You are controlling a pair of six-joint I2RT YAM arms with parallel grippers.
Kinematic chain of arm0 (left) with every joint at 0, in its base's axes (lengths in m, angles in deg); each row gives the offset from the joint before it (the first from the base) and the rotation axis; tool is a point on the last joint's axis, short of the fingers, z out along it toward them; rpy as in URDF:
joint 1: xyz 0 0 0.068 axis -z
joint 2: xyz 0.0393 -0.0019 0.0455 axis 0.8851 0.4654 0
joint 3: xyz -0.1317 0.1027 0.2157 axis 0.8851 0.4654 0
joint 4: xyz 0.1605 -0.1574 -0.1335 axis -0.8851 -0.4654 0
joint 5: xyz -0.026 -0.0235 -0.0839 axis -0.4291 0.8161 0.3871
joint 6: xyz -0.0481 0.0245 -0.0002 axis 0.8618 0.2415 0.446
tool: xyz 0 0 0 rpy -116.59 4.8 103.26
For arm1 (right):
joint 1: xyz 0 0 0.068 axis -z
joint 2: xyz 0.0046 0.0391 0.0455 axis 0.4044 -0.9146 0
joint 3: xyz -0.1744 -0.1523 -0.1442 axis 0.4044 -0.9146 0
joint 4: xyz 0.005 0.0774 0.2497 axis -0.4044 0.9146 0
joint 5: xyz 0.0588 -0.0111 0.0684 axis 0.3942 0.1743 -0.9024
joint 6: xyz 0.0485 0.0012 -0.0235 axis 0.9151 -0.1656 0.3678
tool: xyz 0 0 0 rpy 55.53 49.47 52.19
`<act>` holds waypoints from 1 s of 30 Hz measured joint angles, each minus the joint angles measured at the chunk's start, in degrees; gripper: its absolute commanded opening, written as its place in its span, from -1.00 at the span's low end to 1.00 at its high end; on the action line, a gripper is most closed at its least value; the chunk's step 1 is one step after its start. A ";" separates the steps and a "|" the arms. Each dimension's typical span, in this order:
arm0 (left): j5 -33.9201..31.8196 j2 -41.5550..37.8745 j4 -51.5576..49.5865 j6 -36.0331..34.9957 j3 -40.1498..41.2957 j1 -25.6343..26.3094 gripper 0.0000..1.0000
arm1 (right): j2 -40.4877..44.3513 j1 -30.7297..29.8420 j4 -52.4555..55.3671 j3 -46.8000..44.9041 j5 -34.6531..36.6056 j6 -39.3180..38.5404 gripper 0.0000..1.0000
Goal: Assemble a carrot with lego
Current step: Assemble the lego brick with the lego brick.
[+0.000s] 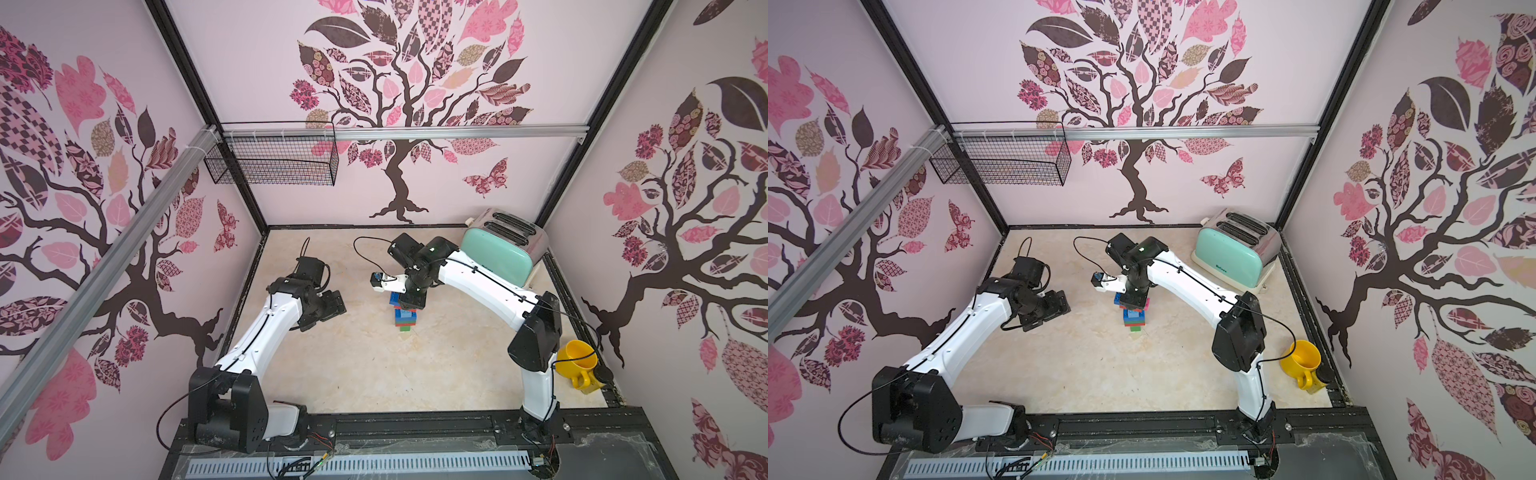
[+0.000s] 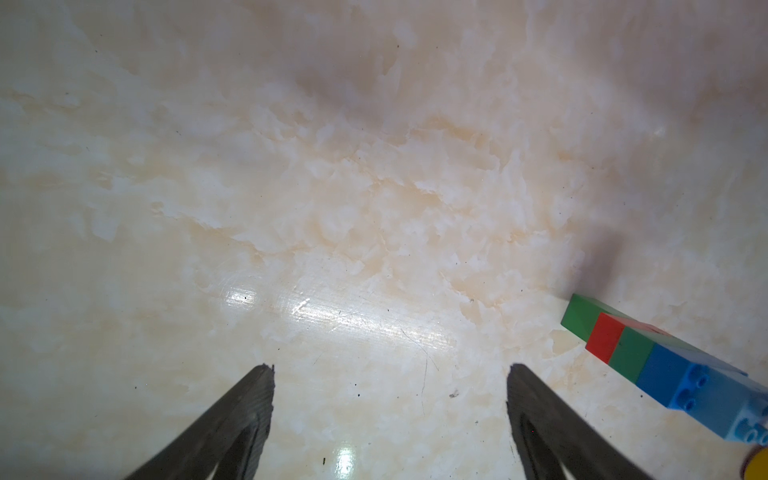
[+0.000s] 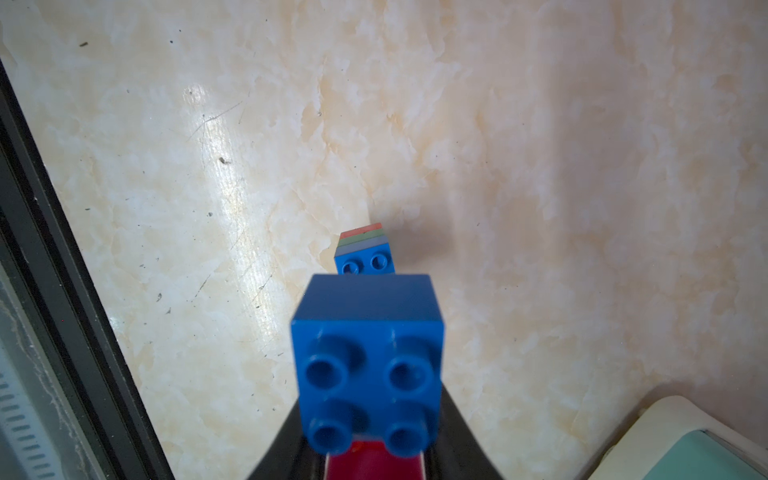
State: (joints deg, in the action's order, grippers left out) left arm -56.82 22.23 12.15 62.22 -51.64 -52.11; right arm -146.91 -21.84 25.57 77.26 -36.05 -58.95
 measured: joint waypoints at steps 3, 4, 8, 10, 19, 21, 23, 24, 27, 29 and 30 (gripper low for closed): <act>0.00 0.00 0.02 0.02 0.00 0.00 0.80 | -0.70 0.00 0.09 0.00 -0.02 -1.38 -1.00; -0.02 0.00 0.00 0.00 0.00 0.00 0.80 | -0.98 0.00 0.07 0.00 -0.04 -1.77 -1.00; 0.02 0.00 0.02 0.02 0.00 0.00 0.80 | -2.05 0.00 0.07 0.07 -0.07 -3.04 -1.00; 0.04 0.00 0.02 0.00 0.00 0.00 0.80 | -2.43 0.00 0.09 0.17 -0.07 -3.48 -1.00; 0.15 0.04 0.02 -0.02 0.00 0.00 0.80 | -3.02 -0.15 0.24 1.07 -0.02 -4.90 -1.00; 0.15 0.07 0.02 -0.02 0.00 0.00 0.80 | -3.15 -0.22 0.24 1.07 -0.02 -5.16 -1.00; 0.15 0.11 0.00 -0.07 0.00 0.00 0.80 | -3.21 -0.28 0.26 1.07 0.00 -5.44 -1.00; 0.15 0.13 0.00 -0.07 0.00 0.00 0.80 | -3.21 -0.31 0.26 1.07 0.09 -5.70 -1.00; 0.15 0.17 0.00 -0.17 0.00 0.00 0.81 | -3.21 -0.33 0.02 0.48 0.61 -6.36 -1.00; 0.15 0.17 0.00 -0.22 0.00 0.00 0.81 | -3.21 -0.33 -0.31 -0.57 1.51 -7.02 -1.00; 0.13 0.17 0.00 -0.22 0.00 0.00 0.81 | -2.93 -0.33 -0.61 -0.96 1.88 -7.32 -1.00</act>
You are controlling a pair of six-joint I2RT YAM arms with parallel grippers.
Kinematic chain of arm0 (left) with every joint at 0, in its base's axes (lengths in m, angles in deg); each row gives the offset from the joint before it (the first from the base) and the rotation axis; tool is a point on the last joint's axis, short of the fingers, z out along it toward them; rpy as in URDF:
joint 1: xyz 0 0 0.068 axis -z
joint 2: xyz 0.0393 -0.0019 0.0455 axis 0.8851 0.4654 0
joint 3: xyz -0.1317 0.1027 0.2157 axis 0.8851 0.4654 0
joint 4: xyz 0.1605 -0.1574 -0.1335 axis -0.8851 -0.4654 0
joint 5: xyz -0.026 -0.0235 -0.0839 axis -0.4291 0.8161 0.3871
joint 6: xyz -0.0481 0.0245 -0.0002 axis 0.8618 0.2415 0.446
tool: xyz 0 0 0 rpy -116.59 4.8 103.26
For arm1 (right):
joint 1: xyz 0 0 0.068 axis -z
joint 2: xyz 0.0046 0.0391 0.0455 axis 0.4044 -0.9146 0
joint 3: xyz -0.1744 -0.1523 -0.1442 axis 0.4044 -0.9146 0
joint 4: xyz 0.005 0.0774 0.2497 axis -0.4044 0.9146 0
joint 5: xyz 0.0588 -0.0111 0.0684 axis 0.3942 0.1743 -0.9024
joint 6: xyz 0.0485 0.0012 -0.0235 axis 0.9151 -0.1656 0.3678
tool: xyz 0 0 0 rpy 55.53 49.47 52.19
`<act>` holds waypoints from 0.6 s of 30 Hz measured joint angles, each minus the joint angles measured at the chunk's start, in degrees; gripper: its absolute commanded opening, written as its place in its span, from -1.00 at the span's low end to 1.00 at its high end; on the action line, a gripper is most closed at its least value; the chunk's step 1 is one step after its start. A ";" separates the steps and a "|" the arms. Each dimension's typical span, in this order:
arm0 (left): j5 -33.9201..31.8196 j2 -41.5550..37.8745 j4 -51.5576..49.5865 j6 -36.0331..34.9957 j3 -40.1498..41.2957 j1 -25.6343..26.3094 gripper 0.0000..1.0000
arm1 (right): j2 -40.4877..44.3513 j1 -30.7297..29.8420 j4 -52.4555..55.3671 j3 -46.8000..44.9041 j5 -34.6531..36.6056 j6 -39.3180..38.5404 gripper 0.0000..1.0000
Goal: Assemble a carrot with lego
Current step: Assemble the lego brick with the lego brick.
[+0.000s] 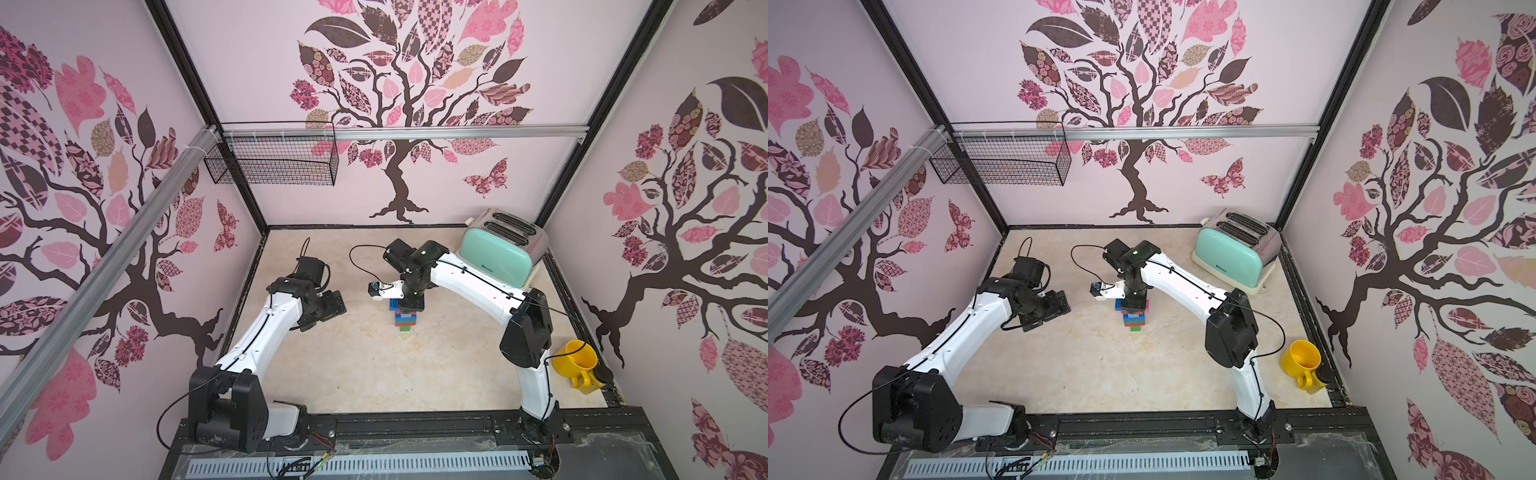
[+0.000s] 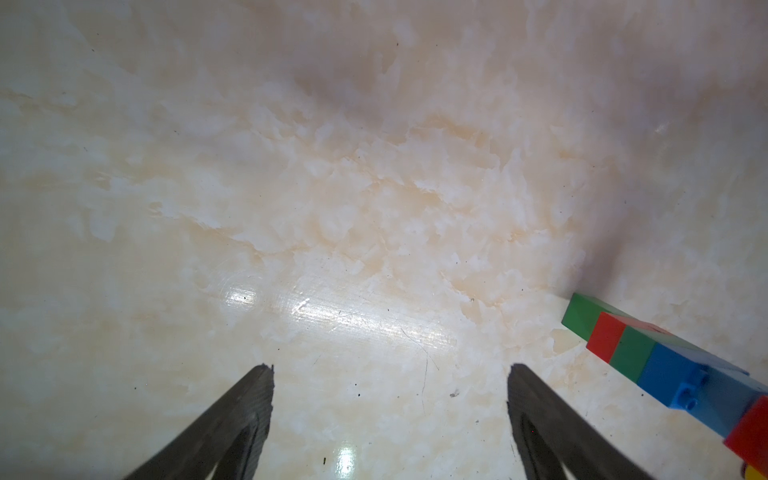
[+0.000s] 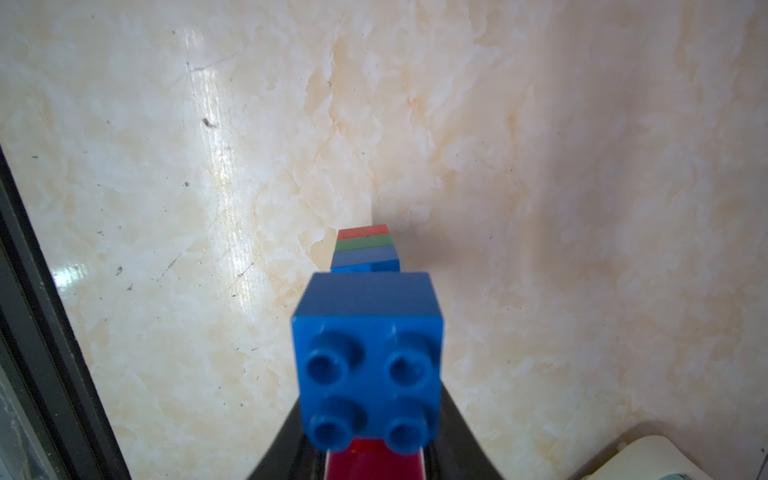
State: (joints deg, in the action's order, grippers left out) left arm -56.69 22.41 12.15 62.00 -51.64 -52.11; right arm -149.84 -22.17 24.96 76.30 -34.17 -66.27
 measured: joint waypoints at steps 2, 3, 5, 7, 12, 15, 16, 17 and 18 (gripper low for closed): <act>0.00 0.00 -0.02 0.00 0.00 0.00 0.81 | 0.35 0.00 -0.35 -0.61 0.24 -0.57 -1.00; 0.00 0.00 -0.02 0.00 0.00 0.00 0.81 | 0.46 0.00 -0.52 -0.79 0.26 -0.92 -1.00; 0.00 0.00 -0.02 0.00 0.00 0.00 0.81 | 0.63 -0.02 -0.81 -1.07 0.24 -1.57 -1.00; 0.00 0.00 -0.02 0.00 0.00 0.00 0.81 | 0.63 -0.02 -0.85 -1.07 0.17 -2.14 -1.00; 0.02 0.00 -0.02 0.00 0.00 0.00 0.81 | 0.61 -0.02 -0.81 -1.07 -0.35 -3.06 -1.00; 0.02 0.09 -0.02 0.00 0.00 0.00 0.81 | 0.20 -0.04 -0.74 -0.74 -0.94 -3.17 -1.00; 0.02 0.11 -0.02 0.00 0.00 0.00 0.81 | 0.00 0.00 -0.57 -0.46 -1.07 -3.17 -1.00; 0.02 0.20 -0.02 0.00 0.00 0.00 0.81 | -0.26 0.07 -0.33 -0.07 -1.31 -3.13 -1.00; 0.02 0.22 -0.02 0.00 0.00 0.00 0.81 | -0.50 0.11 -0.15 0.20 -1.57 -2.95 -1.00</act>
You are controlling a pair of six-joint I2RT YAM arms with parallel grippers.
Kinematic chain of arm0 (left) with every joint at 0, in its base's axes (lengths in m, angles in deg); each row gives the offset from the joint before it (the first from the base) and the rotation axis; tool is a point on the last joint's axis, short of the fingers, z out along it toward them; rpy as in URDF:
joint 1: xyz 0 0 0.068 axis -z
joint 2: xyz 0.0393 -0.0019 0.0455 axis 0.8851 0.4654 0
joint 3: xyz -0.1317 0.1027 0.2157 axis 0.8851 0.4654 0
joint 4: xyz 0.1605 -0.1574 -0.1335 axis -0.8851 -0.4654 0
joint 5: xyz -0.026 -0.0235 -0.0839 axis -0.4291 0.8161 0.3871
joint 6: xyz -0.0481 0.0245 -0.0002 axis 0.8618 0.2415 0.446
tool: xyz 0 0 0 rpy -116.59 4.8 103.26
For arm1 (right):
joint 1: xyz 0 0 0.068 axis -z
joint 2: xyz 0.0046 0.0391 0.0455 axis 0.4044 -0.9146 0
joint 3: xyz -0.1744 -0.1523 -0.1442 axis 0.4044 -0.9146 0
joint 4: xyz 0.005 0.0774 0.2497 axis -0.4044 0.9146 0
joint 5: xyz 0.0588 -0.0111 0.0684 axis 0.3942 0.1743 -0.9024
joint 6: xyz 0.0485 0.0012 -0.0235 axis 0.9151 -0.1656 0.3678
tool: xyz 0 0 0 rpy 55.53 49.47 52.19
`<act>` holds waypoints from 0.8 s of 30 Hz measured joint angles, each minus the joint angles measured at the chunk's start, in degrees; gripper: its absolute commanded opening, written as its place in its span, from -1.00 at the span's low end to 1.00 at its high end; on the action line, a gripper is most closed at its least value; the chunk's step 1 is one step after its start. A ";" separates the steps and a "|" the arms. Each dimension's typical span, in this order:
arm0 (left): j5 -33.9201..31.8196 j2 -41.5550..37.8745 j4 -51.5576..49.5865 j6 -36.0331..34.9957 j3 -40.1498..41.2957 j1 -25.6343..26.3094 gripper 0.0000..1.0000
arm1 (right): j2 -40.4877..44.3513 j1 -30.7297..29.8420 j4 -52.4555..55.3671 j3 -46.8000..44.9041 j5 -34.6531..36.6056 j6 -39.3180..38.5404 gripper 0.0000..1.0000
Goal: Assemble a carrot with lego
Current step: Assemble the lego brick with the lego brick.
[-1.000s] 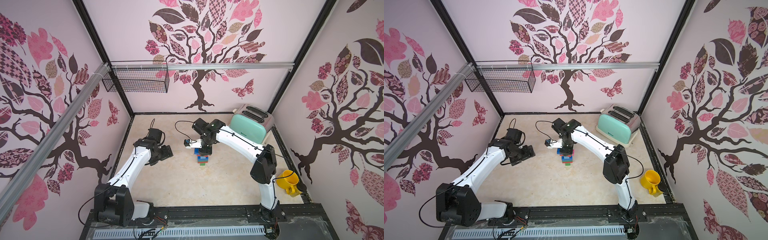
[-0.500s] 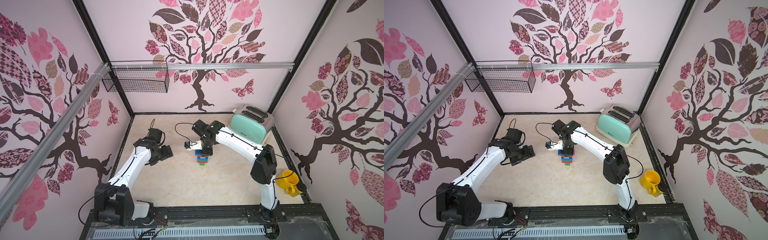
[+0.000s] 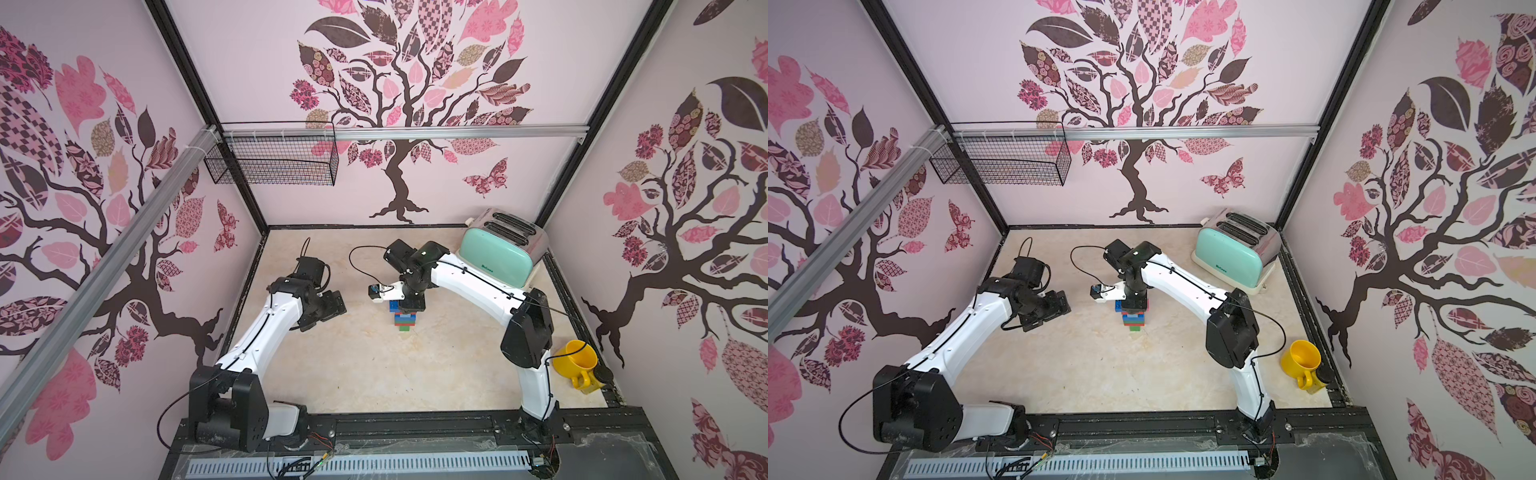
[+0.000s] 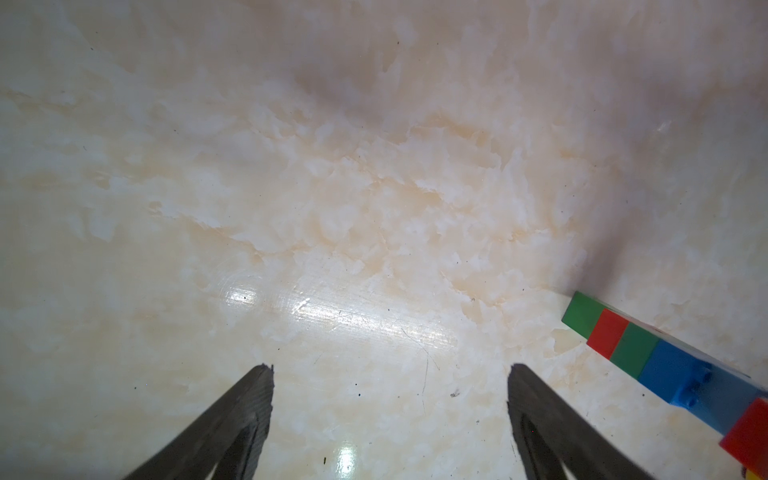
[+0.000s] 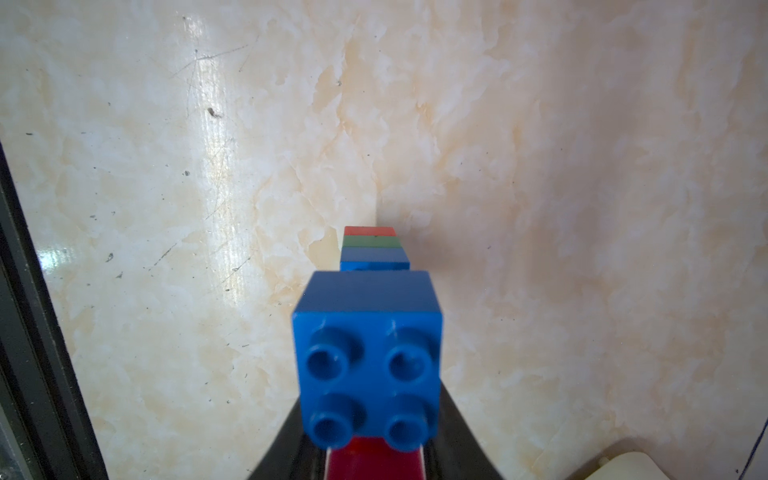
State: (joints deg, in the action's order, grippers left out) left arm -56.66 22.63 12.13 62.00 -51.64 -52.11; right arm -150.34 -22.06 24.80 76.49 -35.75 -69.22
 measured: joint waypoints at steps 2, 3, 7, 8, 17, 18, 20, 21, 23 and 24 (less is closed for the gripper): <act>0.02 0.00 -0.02 0.00 0.00 0.00 0.81 | -0.37 0.02 0.70 0.13 -0.83 0.09 -1.00; 0.02 0.00 -0.02 0.00 -0.02 0.00 0.81 | -0.37 -0.02 0.83 0.13 -0.85 0.15 -1.00; 0.02 0.00 -0.04 0.00 -0.02 0.00 0.81 | -0.33 -0.02 0.50 -0.37 -0.83 0.39 -1.00; 0.02 0.00 -0.04 0.00 0.00 0.00 0.81 | -0.28 -0.02 0.39 -0.50 -0.81 0.48 -1.00; 0.02 0.00 -0.07 0.00 -0.02 0.00 0.81 | -0.81 -0.02 0.42 0.02 -0.07 1.62 -1.00; 0.02 0.00 -0.07 0.00 -0.02 0.00 0.81 | -0.90 -0.02 0.46 0.11 0.00 1.64 -1.00; 0.00 0.00 -0.09 0.00 -0.02 0.00 0.81 | -1.11 -0.02 0.57 0.39 0.00 1.70 -1.00; 0.00 0.00 -0.11 0.00 0.00 0.00 0.81 | -1.18 -0.02 0.59 0.48 0.00 1.73 -1.00; -0.04 0.00 -0.15 0.00 -0.02 0.00 0.81 | -1.22 -0.02 0.63 0.59 0.00 1.73 -1.00; -0.02 0.00 -0.17 0.00 -0.02 0.00 0.81 | -1.25 -0.02 0.66 0.66 0.00 1.73 -1.00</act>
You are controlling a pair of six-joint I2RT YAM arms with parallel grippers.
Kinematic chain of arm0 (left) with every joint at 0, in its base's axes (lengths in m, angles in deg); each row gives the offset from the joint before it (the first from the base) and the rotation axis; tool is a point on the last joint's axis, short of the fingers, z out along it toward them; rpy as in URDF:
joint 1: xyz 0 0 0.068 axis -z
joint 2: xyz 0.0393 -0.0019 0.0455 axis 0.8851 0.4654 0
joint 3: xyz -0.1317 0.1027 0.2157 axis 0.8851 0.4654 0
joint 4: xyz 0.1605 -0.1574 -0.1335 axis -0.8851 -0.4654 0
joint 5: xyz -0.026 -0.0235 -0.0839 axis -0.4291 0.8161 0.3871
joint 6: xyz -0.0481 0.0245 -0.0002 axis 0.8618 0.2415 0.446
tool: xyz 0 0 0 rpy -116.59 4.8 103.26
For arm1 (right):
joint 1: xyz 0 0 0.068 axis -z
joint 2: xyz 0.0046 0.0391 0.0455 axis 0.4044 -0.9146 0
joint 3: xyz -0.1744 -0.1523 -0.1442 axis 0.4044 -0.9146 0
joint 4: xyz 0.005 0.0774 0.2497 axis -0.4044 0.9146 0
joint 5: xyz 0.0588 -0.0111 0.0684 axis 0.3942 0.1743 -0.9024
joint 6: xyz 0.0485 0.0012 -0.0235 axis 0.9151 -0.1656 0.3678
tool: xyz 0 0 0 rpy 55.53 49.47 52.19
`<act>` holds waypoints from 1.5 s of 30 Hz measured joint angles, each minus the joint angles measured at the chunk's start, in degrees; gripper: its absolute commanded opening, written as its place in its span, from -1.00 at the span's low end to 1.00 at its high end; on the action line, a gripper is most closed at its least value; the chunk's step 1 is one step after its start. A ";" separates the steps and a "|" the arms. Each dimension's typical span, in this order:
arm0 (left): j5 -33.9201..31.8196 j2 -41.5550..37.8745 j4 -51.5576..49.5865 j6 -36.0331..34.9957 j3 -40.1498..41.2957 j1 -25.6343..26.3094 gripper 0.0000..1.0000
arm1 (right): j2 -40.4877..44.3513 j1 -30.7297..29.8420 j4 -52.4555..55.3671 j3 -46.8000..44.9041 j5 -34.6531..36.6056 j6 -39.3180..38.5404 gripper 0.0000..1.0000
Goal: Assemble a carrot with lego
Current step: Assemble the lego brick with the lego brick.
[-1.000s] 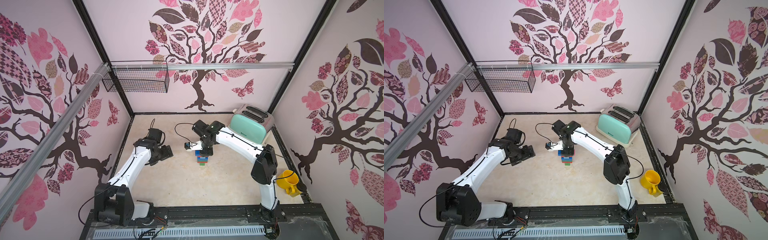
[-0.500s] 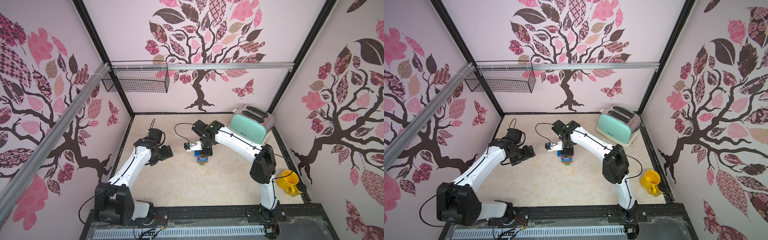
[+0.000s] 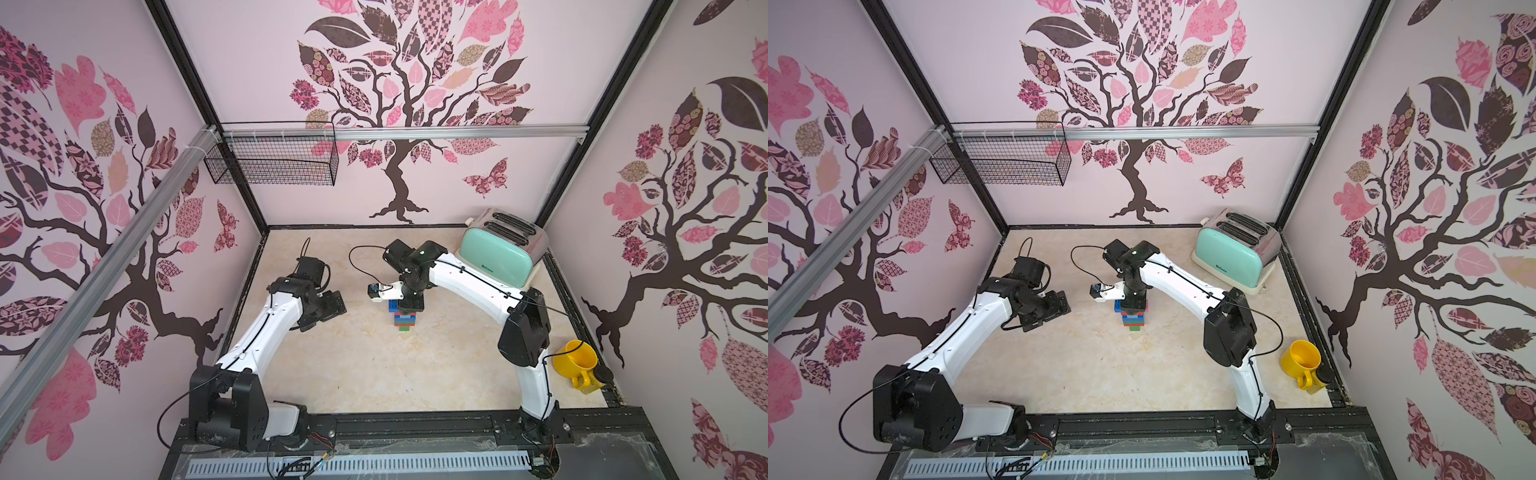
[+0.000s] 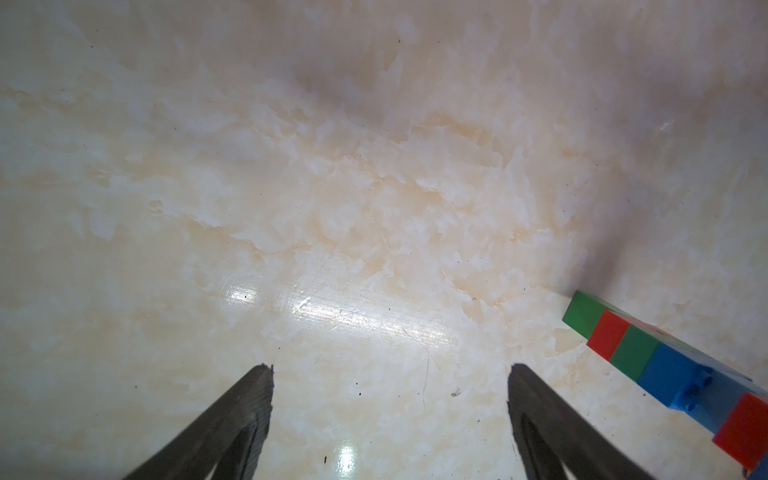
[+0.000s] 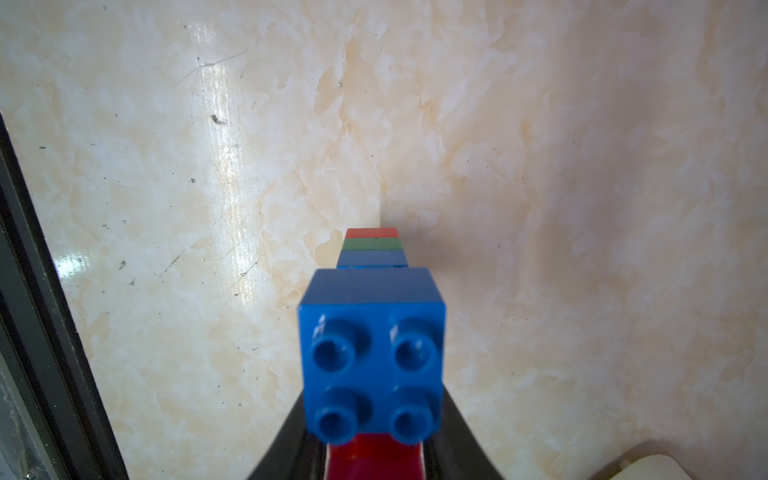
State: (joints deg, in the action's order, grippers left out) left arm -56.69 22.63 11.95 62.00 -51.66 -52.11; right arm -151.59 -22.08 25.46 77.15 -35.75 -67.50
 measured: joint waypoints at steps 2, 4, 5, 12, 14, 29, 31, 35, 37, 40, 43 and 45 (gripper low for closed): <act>-0.02 0.00 0.00 0.00 0.00 0.00 0.81 | 0.00 0.04 0.00 0.02 -0.02 0.00 -1.00; -0.02 0.00 -0.02 0.00 0.00 0.00 0.81 | 0.02 0.09 0.00 0.02 -0.02 0.00 -1.00; -0.02 0.00 -0.02 0.00 0.00 0.00 0.82 | 0.04 0.11 0.00 0.02 -0.02 0.00 -1.00; -0.02 0.00 -0.07 0.00 -0.39 0.00 0.82 | 0.94 0.11 -0.70 -1.01 -0.02 0.00 -0.87; -0.02 0.00 -0.07 0.02 -0.61 0.00 0.82 | 1.33 0.11 -1.16 -1.53 -0.02 0.02 -0.80; -0.20 0.00 -0.07 0.00 -0.74 -0.02 0.82 | 1.88 0.46 -1.92 -2.25 -1.09 0.00 -0.42; -0.20 0.00 -0.07 0.02 -0.74 -0.04 0.82 | 1.88 0.61 -1.99 -2.25 -1.31 0.00 -0.39; -0.20 0.00 -0.07 0.02 -0.74 -0.04 0.82 | 1.88 0.74 -2.08 -2.25 -1.62 0.00 -0.32; -0.22 0.00 -0.07 0.02 -0.74 -0.04 0.82 | 1.88 0.74 -2.12 -2.25 -1.68 -0.02 -0.28; -0.22 0.00 -0.07 0.02 -0.74 -0.04 0.82 | 1.88 0.90 -2.23 -2.25 -1.92 0.02 -0.23; -0.26 0.00 -0.07 0.02 -0.74 -0.04 0.83 | 1.88 1.14 -2.58 -2.47 -2.05 0.00 -0.18; -0.28 0.00 -0.07 0.02 -0.74 -0.04 0.83 | 1.86 1.29 -2.62 -3.15 -2.19 0.00 -0.14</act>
State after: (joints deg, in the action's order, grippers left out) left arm -56.97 22.63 11.89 62.02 -52.40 -52.16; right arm -149.73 -20.79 22.84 74.00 -37.93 -67.50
